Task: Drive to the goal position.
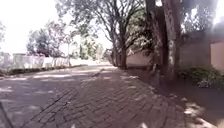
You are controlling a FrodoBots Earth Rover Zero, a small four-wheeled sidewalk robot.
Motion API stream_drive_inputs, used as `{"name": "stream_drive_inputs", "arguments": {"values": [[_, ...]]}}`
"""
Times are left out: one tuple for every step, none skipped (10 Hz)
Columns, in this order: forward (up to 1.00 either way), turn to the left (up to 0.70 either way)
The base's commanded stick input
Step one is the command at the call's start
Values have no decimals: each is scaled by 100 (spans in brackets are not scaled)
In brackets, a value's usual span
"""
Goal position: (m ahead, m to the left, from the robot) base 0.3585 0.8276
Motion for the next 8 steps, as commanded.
{"name": "stream_drive_inputs", "arguments": {"values": [[70, 0], [70, 0], [70, 0], [70, 0], [70, 0], [70, 0], [70, 0], [70, 0]]}}
